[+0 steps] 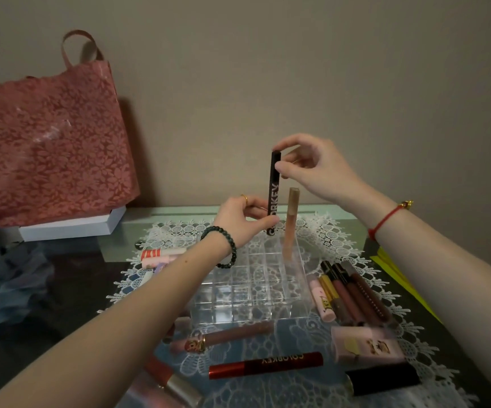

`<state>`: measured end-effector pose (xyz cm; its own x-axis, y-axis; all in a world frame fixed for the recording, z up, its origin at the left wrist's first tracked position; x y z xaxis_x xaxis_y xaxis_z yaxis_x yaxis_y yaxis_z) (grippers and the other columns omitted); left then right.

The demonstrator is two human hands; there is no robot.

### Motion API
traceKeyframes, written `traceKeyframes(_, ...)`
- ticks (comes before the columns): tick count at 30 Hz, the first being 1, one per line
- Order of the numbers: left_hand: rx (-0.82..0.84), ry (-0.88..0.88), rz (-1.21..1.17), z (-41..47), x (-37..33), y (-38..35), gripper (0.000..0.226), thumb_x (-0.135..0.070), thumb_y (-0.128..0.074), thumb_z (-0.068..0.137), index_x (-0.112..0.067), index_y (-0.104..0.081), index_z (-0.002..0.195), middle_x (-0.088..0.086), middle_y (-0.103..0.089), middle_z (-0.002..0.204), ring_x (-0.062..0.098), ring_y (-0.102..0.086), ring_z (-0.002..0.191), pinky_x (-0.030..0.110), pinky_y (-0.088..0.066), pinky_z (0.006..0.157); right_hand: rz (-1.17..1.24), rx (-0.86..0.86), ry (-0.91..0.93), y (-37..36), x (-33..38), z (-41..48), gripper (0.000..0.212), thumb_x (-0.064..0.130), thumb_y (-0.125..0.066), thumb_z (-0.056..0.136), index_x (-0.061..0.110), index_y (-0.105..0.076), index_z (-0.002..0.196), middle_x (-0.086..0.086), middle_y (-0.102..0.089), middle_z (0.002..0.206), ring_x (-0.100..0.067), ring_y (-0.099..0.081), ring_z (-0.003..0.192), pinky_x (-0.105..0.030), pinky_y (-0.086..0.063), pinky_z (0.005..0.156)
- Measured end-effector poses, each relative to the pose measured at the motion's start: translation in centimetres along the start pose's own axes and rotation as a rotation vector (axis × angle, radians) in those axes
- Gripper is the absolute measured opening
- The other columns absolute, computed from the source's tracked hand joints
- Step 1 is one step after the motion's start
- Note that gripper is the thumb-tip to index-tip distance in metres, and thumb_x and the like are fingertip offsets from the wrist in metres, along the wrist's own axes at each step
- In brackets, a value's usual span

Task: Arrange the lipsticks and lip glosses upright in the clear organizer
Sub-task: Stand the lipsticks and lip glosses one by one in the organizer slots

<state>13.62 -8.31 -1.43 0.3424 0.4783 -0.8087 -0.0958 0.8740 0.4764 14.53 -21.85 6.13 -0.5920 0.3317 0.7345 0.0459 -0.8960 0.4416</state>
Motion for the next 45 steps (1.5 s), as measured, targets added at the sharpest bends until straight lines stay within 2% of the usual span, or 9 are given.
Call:
traceKeyframes(4, 0.017, 0.022, 0.038, 0.0, 0.9, -0.3, 0.021, -0.029, -0.073, 0.073, -0.026, -0.056, 0.083, -0.015, -0.059, 0.074, 0.002, -0.057, 0.077, 0.017, -0.044, 0.077, -0.031, 0.008, -0.027, -0.4, -1.0, 0.1, 0.015, 0.007, -0.064, 0.080, 0.014, -0.061, 0.092, -0.003, -0.063, 0.076, -0.015, -0.053, 0.067, -0.023, -0.045, 0.066)
traceKeyframes(8, 0.042, 0.012, 0.059, -0.3, 1.6, -0.6, 0.021, -0.028, -0.073, 0.073, -0.035, -0.053, 0.073, -0.018, -0.059, 0.074, -0.006, -0.056, 0.076, 0.011, -0.041, 0.072, -0.064, 0.027, -0.053, -0.7, -1.7, -0.1, 0.014, 0.009, -0.067, 0.078, 0.015, -0.062, 0.089, -0.001, -0.064, 0.076, -0.005, -0.054, 0.063, -0.011, -0.043, 0.061)
traceKeyframes(13, 0.059, 0.009, 0.094, -0.2, 2.3, -0.8, 0.016, -0.030, -0.073, 0.072, -0.030, -0.059, 0.080, -0.015, -0.064, 0.080, -0.002, -0.060, 0.083, 0.017, -0.043, 0.078, -0.108, 0.081, -0.072, -0.9, -2.4, -0.4, 0.015, 0.014, -0.069, 0.077, 0.026, -0.060, 0.079, 0.010, -0.062, 0.074, 0.011, -0.053, 0.054, -0.010, -0.042, 0.063)
traceKeyframes(23, 0.084, 0.017, 0.164, -0.4, 2.5, -1.0, 0.019, -0.029, -0.072, 0.073, -0.027, -0.060, 0.088, -0.018, -0.062, 0.077, 0.004, -0.061, 0.087, 0.020, -0.039, 0.080, -0.128, 0.136, -0.093, -1.3, -3.1, -1.0, 0.017, 0.013, -0.066, 0.079, 0.027, -0.060, 0.084, 0.012, -0.061, 0.073, 0.003, -0.055, 0.071, -0.018, -0.041, 0.073)
traceKeyframes(30, 0.095, 0.013, 0.157, -0.7, 2.2, -0.9, 0.022, -0.029, -0.072, 0.074, -0.035, -0.053, 0.081, -0.022, -0.058, 0.074, -0.002, -0.056, 0.080, 0.020, -0.038, 0.082, -0.151, 0.169, -0.088, -1.2, -3.1, -1.2, 0.017, 0.014, -0.066, 0.079, 0.026, -0.061, 0.090, 0.013, -0.060, 0.073, 0.011, -0.052, 0.063, -0.014, -0.033, 0.062)
traceKeyframes(36, 0.096, 0.000, 0.162, -0.8, 2.1, -0.9, 0.022, -0.029, -0.071, 0.074, -0.031, -0.053, 0.087, -0.021, -0.058, 0.075, -0.004, -0.054, 0.080, 0.019, -0.036, 0.082, -0.166, 0.185, -0.084, -1.2, -2.9, -1.4, 0.019, 0.015, -0.067, 0.078, 0.024, -0.062, 0.094, 0.014, -0.059, 0.075, 0.007, -0.053, 0.068, -0.005, -0.036, 0.059)
traceKeyframes(39, 0.094, -0.004, 0.153, -0.8, 2.1, -0.8, 0.025, -0.029, -0.072, 0.073, -0.032, -0.053, 0.089, -0.023, -0.058, 0.077, -0.005, -0.055, 0.082, 0.020, -0.038, 0.084, -0.153, 0.184, -0.066, -1.2, -2.9, -1.4, 0.021, 0.014, -0.067, 0.077, 0.025, -0.061, 0.094, 0.012, -0.060, 0.080, 0.006, -0.056, 0.075, -0.007, -0.038, 0.068)
traceKeyframes(41, 0.089, -0.012, 0.146, -0.9, 2.2, -0.7, 0.028, -0.029, -0.073, 0.072, -0.034, -0.053, 0.091, -0.021, -0.060, 0.081, -0.003, -0.056, 0.087, 0.023, -0.041, 0.088, -0.153, 0.173, -0.053, -1.1, -2.8, -1.5, 0.025, 0.015, -0.068, 0.077, 0.026, -0.059, 0.097, 0.009, -0.060, 0.087, -0.004, -0.059, 0.085, -0.014, -0.039, 0.074)
traceKeyframes(45, 0.068, -0.027, 0.146, -1.1, 2.3, -0.2, 0.034, -0.031, -0.073, 0.071, -0.035, -0.052, 0.098, -0.015, -0.061, 0.093, 0.005, -0.056, 0.100, 0.024, -0.042, 0.090, -0.173, 0.151, -0.051, -0.6, -2.6, -1.7, 0.032, 0.021, -0.069, 0.076, 0.029, -0.056, 0.105, 0.006, -0.062, 0.101, -0.011, -0.056, 0.097, -0.013, -0.038, 0.074)
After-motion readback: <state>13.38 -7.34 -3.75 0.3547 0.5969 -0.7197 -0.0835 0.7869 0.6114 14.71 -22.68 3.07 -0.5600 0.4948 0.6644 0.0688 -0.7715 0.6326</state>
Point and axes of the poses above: each hand's wrist, its own z-axis towards the middle knuckle, its own y-axis out of the back of the hand, x = y × z, the point moved 3 cm from there along z, towards the middle knuckle
